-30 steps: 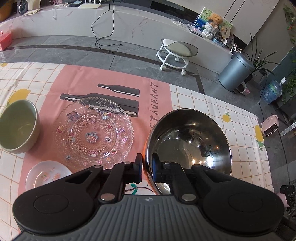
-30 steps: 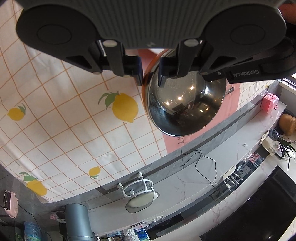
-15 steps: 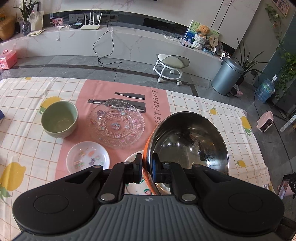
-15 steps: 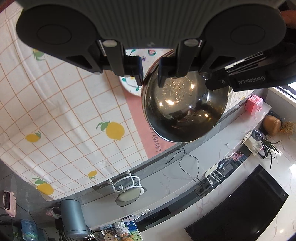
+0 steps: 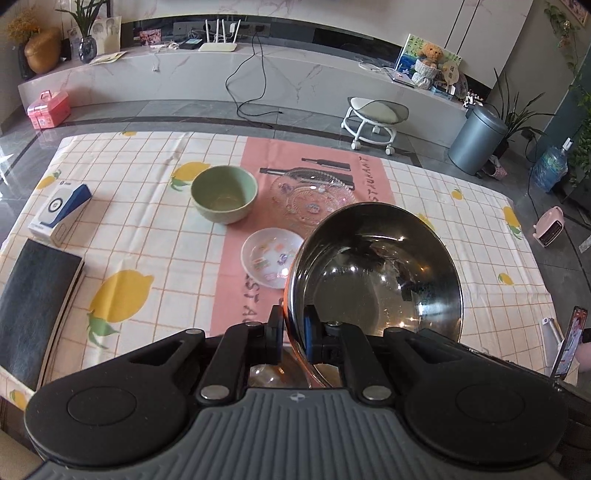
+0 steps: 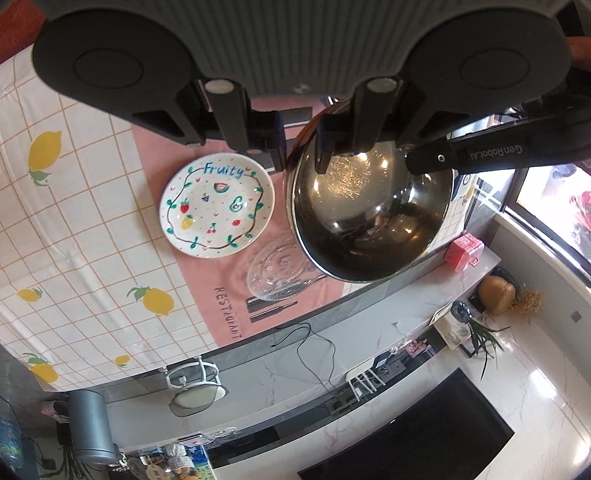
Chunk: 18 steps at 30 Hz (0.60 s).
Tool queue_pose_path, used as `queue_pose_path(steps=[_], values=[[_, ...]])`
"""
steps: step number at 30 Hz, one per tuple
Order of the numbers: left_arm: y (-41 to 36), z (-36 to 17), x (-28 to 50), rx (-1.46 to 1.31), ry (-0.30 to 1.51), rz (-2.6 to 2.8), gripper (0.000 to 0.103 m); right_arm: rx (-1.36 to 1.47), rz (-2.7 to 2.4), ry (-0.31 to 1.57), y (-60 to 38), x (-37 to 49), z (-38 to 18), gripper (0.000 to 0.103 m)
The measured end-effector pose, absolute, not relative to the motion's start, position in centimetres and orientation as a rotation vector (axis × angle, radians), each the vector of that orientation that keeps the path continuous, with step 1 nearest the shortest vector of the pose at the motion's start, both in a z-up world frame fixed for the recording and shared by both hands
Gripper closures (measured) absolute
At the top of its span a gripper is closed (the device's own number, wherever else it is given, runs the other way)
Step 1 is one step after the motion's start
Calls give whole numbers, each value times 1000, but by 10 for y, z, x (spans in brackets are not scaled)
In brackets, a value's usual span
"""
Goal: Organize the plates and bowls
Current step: 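Lift the orange bowl with both tools and carry it over the blue steel bowl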
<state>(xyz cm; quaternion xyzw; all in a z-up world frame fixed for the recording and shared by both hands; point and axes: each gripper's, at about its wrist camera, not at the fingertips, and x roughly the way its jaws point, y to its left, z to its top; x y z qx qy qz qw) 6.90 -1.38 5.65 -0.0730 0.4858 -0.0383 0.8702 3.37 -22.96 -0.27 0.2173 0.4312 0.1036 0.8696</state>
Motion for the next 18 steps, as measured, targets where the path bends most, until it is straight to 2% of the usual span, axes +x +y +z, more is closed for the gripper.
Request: queue_pose_path(steps=[7, 18], values=[[17, 53, 39, -127, 1043, -64, 88, 392, 310, 947, -200, 24, -3, 90], [55, 5, 26, -254, 1176, -53, 87, 298, 329, 1072, -168, 21, -33, 91]])
